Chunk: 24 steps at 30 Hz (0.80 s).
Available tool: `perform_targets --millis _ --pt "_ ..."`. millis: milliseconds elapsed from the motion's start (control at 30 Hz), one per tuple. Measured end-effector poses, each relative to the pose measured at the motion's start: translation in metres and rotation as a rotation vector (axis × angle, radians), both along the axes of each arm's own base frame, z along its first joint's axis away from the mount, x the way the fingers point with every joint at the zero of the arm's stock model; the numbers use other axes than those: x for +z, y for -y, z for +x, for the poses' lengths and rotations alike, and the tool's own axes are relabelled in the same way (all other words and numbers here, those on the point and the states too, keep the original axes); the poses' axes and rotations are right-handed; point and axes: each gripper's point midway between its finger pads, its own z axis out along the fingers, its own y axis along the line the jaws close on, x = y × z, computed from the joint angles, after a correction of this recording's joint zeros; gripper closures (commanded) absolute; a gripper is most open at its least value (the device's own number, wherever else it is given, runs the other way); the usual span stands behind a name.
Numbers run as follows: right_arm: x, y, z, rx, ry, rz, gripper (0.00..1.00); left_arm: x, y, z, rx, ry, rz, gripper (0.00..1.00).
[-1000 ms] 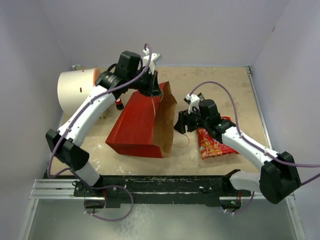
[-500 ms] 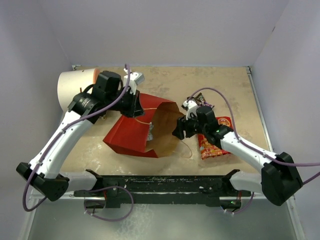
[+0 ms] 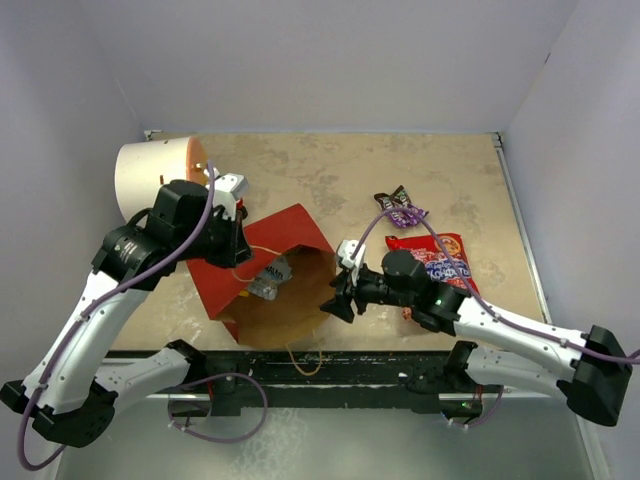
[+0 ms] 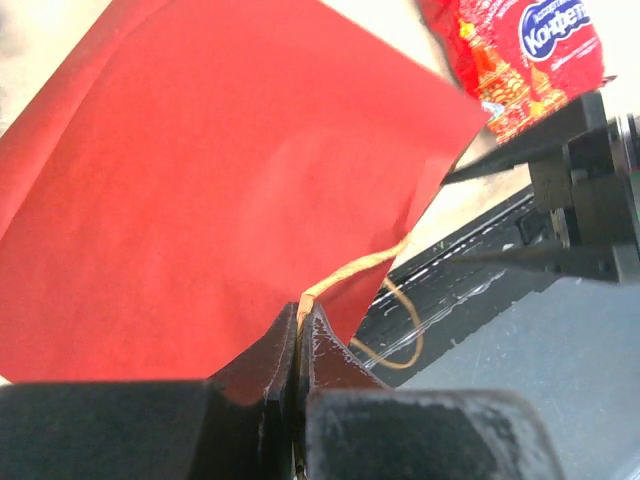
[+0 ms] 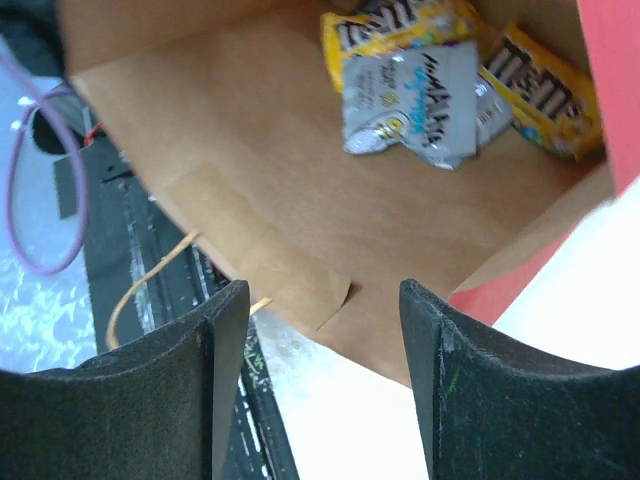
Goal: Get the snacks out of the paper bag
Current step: Adjust the paper bag at the center of the board, then take out the snack from the paper bag.
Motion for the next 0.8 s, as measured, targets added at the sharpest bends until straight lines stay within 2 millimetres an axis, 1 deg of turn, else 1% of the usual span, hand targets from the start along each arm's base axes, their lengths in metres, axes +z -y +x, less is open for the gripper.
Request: perform_targets --millis 100,233,300,400,467,533,633,733,767,800 --pt "0.014 -0.002 -0.023 0.091 0.095 0.007 0.35 0.003 0.006 0.0 0.007 -0.006 -0.045 1.0" --pt "0.034 0.0 -0.05 0.192 0.212 0.022 0.35 0.006 0.016 0.005 0.015 -0.021 -0.092 1.0" --pt "0.044 -0.001 -0.059 0.226 0.263 0.03 0.36 0.009 0.02 0.004 0.016 -0.024 -0.121 1.0" --pt "0.051 -0.009 -0.068 0.271 0.321 0.035 0.37 0.013 0.025 0.002 0.014 -0.021 -0.173 1.0" --pt "0.049 -0.02 -0.073 0.304 0.352 0.02 0.37 0.016 0.027 0.0 0.015 -0.018 -0.203 1.0" --pt "0.043 -0.036 -0.077 0.336 0.389 0.001 0.37 0.019 0.029 -0.002 0.016 -0.016 -0.227 1.0" --pt "0.025 -0.064 -0.076 0.353 0.43 -0.024 0.36 0.022 0.032 0.0 0.017 -0.017 -0.245 1.0" --pt "0.011 -0.088 -0.062 0.297 0.469 -0.013 0.34 0.02 0.034 0.001 0.021 -0.034 -0.25 1.0" --pt "0.019 -0.098 -0.053 0.249 0.503 0.028 0.32 0.019 0.035 0.001 0.021 -0.039 -0.248 1.0" --pt "-0.002 -0.105 -0.048 0.241 0.494 -0.01 0.29 0.018 0.035 0.001 0.021 -0.044 -0.245 1.0"
